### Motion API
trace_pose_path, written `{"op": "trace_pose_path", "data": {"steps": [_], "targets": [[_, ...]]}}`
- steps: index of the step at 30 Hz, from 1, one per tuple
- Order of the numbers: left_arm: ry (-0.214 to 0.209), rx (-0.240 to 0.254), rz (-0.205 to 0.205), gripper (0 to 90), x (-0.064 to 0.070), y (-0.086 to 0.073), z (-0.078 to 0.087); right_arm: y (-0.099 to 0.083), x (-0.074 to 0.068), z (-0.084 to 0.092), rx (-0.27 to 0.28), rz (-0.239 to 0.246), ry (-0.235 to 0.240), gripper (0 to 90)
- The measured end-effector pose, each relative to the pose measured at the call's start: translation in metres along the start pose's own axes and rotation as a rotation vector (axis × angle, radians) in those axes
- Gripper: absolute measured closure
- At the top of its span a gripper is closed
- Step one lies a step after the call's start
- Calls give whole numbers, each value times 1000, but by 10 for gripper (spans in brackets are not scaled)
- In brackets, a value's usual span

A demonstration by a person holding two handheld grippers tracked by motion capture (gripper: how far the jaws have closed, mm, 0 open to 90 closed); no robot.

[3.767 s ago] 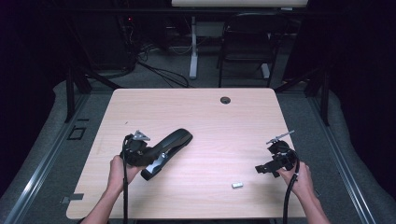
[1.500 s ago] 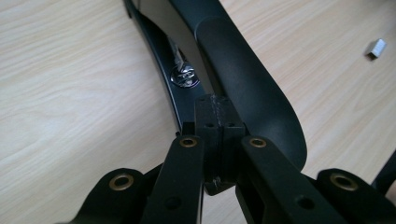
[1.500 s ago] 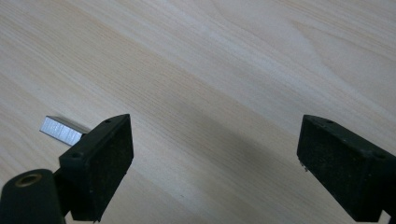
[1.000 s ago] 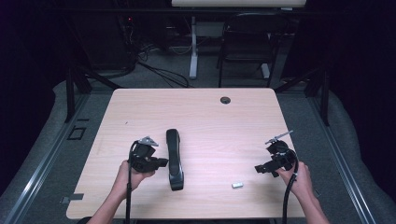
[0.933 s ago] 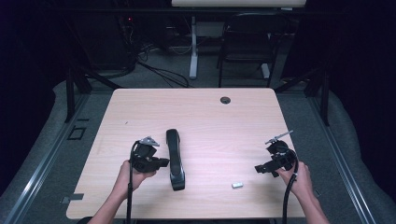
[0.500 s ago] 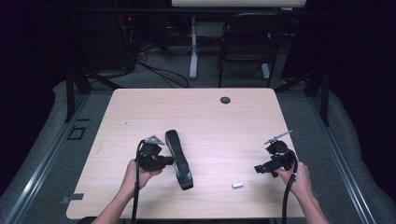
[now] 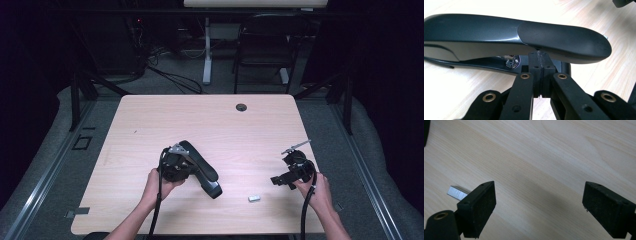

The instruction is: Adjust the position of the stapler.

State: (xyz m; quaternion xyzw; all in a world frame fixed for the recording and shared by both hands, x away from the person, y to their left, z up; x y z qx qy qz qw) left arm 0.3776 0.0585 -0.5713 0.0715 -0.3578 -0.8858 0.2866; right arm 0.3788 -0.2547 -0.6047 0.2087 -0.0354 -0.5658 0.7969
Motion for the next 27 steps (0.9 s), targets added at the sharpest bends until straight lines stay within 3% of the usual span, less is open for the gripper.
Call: {"op": "trace_pose_path", "data": {"steps": [6, 10, 12, 13, 14, 17, 24, 26, 27], "targets": [[-20, -4, -13, 895, -1, 2, -3, 1, -2, -1, 13, 4, 5, 111], [-54, -8, 7, 807, -10, -2, 7, 1, -7, 1, 9, 12, 22, 108], [-65, -16, 1, 710, -12, -4, 9, 2, -8, 1, 10, 25, 22, 104], [-66, -26, 3, 710, -15, -6, 10, 3, -11, 0, 13, 30, 28, 101], [-72, -37, 8, 570, -19, -9, 14, 4, -19, -1, 23, 32, 50, 91], [-59, -42, 16, 391, -26, -13, 18, 8, -25, 0, 37, 51, 50, 60], [-8, -33, 67, 218, -52, -22, 32, 13, -37, 0, 65, 51, 106, 37], [32, -36, 93, 112, -61, -26, 34, 14, -39, 1, 68, 51, 119, 30], [33, -33, 101, 99, -64, -28, 35, 16, -44, 2, 66, 69, 136, 18]]}}
Point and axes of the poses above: each handheld gripper's, and its own axes: z roughly backward along the jaws, y roughly out of its top, x roughly to its right, the point moved 9 cm from there along -z, roughly forward along the jaws, and after that the axes turned 10 degrees about -z, right-handed, at the moved point
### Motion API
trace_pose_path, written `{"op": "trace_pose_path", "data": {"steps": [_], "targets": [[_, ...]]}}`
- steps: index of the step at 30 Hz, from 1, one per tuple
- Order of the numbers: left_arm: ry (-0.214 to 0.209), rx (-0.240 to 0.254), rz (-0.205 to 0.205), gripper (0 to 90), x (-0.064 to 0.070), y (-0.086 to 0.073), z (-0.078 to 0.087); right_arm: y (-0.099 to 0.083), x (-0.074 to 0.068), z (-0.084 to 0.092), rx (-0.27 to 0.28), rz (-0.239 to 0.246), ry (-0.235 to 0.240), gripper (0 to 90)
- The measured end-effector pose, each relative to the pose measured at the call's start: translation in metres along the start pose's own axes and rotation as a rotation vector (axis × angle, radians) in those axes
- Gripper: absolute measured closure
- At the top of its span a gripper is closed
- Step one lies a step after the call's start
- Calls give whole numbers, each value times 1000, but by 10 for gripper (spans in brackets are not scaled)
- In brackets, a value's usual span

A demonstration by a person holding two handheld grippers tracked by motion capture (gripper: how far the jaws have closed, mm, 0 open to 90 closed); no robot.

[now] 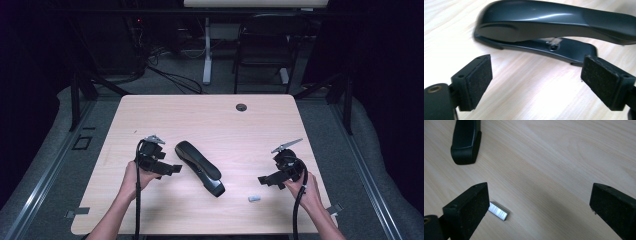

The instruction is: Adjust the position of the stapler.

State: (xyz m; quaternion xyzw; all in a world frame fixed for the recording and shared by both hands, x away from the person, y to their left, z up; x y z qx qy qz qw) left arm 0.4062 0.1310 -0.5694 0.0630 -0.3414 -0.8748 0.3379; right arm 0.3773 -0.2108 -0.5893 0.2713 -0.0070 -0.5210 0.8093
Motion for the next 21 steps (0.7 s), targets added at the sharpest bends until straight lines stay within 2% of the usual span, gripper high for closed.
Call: {"op": "trace_pose_path", "data": {"steps": [3, 4, 5, 6, 7, 8, 10, 11, 12, 14, 15, 16, 17, 18, 21], "targets": [[0, 4, 26, 54, -5, -1, 0, 3, -6, -1, 9, 9, 10, 13], [4, 0, 27, 43, -6, -2, 1, 4, -9, -2, 16, 10, 17, 13], [8, -3, 31, 13, -7, -3, 0, 7, -16, -3, 17, 33, 29, 16], [8, -3, 31, 3, -7, -3, 0, 7, -16, -3, 17, 33, 29, 16], [7, -1, 30, 2, -7, -3, -1, 11, -25, -5, 17, 51, 39, 19], [7, -1, 30, 1, -7, -3, -1, 11, -25, -5, 17, 51, 39, 19], [7, 15, 33, 1, -8, -2, -1, 17, -40, -8, 23, 81, 55, 26], [7, 15, 33, 1, -8, -2, -1, 17, -40, -8, 23, 81, 55, 26], [1, 14, 28, 1, -8, -2, 0, 21, -51, -11, 25, 109, 73, 29], [11, 20, 35, 0, -10, -3, 1, 25, -64, -13, 25, 127, 93, 30], [12, 19, 34, 0, -11, -3, 1, 25, -64, -13, 25, 127, 93, 30], [13, 18, 38, 0, -11, -4, 1, 27, -70, -14, 26, 139, 102, 30], [22, 20, 44, 0, -13, -5, 0, 31, -83, -16, 23, 163, 125, 30], [22, 20, 44, 0, -13, -5, 0, 31, -83, -16, 23, 163, 125, 30], [9, 19, 46, 0, -13, -6, 0, 40, -110, -17, 36, 201, 181, 58]]}}
Point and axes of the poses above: each handheld gripper's, and its own axes: z roughly backward along the jaws, y roughly out of its top, x roughly to its right, the point moved 9 cm from there along -z, roughly forward along the jaws, and after that the axes turned 10 degrees about -z, right-handed, at the moved point
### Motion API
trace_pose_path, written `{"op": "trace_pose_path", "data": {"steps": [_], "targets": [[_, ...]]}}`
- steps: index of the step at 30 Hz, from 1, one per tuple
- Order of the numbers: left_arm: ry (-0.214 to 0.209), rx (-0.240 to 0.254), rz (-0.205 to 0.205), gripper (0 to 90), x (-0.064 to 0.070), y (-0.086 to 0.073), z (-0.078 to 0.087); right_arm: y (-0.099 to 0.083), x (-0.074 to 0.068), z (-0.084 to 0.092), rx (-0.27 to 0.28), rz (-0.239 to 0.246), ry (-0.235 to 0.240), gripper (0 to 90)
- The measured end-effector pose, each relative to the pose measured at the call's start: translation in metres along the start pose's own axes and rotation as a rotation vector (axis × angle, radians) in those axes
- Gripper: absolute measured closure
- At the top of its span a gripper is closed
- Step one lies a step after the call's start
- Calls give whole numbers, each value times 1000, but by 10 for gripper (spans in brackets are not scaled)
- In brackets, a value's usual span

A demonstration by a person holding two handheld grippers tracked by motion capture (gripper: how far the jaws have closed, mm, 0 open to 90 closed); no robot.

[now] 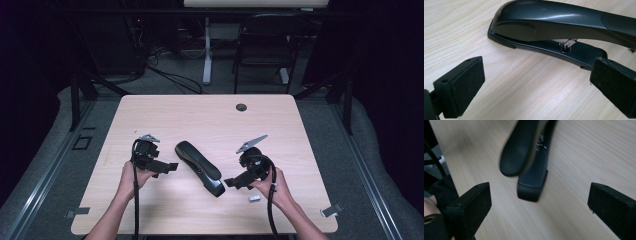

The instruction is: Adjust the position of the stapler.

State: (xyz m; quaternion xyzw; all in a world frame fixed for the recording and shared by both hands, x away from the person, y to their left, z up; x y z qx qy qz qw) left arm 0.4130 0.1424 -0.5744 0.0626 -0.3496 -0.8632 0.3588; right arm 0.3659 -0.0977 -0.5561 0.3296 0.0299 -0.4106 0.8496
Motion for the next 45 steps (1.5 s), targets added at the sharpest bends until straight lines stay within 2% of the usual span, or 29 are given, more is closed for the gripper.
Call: {"op": "trace_pose_path", "data": {"steps": [2, 4, 5, 7, 8, 9, 13, 15, 18, 21, 27, 30, 31, 35, 45], "targets": [[2, 0, 0, 0, 0, 0, 0, 3, -5, -2, 4, 5, 9, 84], [1, 0, 1, 0, 0, -1, 0, 12, -17, -8, 0, 35, 6, 145], [1, -3, -2, 0, 0, -1, -1, 16, -22, -13, -2, 44, 1, 144], [-1, -8, -8, 0, 0, -2, -1, 22, -32, -22, -4, 64, -18, 183], [-6, -9, -4, 0, 0, -2, -1, 26, -36, -30, -27, 93, -62, 236], [-8, -9, -4, 0, 0, -2, -2, 26, -36, -30, -27, 93, -62, 236], [-14, -5, -3, 0, 1, -2, -2, 32, -37, -44, -34, 108, -126, 376], [-17, 4, -4, 0, 1, -1, -2, 36, -36, -48, -20, 125, -155, 441], [-17, -2, -9, 0, 1, -2, -3, 38, -33, -50, -18, 136, -170, 485], [-17, -4, -9, 0, 1, -2, -4, 38, -32, -51, -26, 133, -154, 486], [-27, 5, -3, 0, 1, -2, -3, 38, -25, -46, -43, 166, -179, 517], [-26, 5, 2, 0, 0, -2, -3, 36, -16, -41, -35, 180, -153, 535], [-27, 6, 3, 0, 0, -2, -3, 33, -12, -38, -42, 187, -126, 548], [-29, 3, 0, 0, 0, -2, -4, 31, -9, -36, -40, 206, -109, 548], [-34, 3, -4, 3, 1, -3, -4, 24, -5, -30, -72, 299, -51, 549]]}}
Point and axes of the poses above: each handheld gripper's, and its own axes: z roughly backward along the jaws, y roughly out of its top, x roughly to its right, the point moved 9 cm from there along -z, roughly forward along the jaws, and after that the axes turned 10 degrees about -z, right-handed, at the moved point
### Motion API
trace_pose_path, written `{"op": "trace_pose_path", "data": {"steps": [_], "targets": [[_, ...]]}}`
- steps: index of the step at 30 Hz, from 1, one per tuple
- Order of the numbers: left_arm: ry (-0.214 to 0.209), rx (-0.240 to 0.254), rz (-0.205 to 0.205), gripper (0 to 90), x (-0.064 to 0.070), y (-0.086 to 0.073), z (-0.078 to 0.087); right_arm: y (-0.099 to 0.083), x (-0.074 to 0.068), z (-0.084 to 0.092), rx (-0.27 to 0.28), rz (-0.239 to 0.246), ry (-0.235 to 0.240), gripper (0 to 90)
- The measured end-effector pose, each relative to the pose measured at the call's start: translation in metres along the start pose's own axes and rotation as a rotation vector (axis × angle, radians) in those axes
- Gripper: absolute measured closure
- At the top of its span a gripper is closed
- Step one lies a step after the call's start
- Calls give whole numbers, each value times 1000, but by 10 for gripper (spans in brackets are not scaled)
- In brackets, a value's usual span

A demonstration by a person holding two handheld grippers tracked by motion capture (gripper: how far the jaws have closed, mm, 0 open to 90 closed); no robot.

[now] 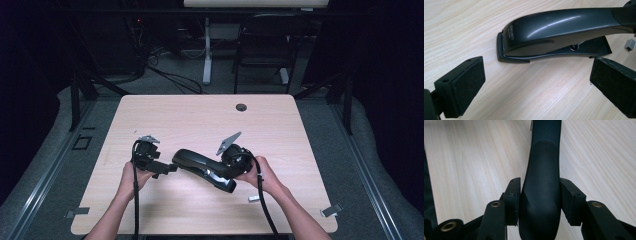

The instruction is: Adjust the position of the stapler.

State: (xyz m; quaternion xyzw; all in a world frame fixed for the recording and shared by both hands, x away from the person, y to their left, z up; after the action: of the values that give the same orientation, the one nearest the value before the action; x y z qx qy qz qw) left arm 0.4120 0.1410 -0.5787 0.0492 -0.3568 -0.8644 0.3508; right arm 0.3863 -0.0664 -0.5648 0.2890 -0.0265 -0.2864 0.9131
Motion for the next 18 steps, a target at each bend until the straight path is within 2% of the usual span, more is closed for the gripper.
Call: {"op": "trace_pose_path", "data": {"steps": [1, 2, 3, 6, 10, 14, 16, 17, 18], "targets": [[-1, -2, -3, 2, 0, 0, 0, -3, 0, 2, -8, 32, 12, 550], [-3, -2, -2, 2, 1, 0, 0, -3, 0, 2, -8, 32, 12, 550], [-2, -3, -3, 2, 1, 0, 0, -6, 1, 5, -25, 59, 19, 551], [-2, -3, -4, 2, 1, 0, 0, -9, 2, 8, -44, 85, 31, 552], [1, -7, -4, 2, 1, 0, -1, -11, 4, 9, -45, 71, 34, 552], [11, -18, 0, 2, 1, -1, -4, -7, 1, 7, -82, 79, -9, 551], [7, -23, -4, 2, 2, 0, -4, 1, -1, 3, -56, 50, -3, 538], [9, -21, -6, 2, 2, 0, -4, 4, -2, 1, -62, 47, -5, 527], [11, -16, -5, 2, 2, 0, -3, 8, -1, -6, -78, 52, -37, 509]]}}
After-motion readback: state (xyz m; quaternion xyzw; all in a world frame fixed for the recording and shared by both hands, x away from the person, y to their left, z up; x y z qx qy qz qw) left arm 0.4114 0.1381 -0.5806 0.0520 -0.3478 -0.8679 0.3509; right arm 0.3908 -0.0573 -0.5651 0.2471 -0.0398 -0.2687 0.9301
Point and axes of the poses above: each handheld gripper's, and its own axes: z roughly backward along the jaws, y roughly out of its top, x roughly to its right, the point moved 9 cm from there along -z, roughly forward along the jaws, and after that the axes turned 10 degrees about -z, right-handed, at the moved point
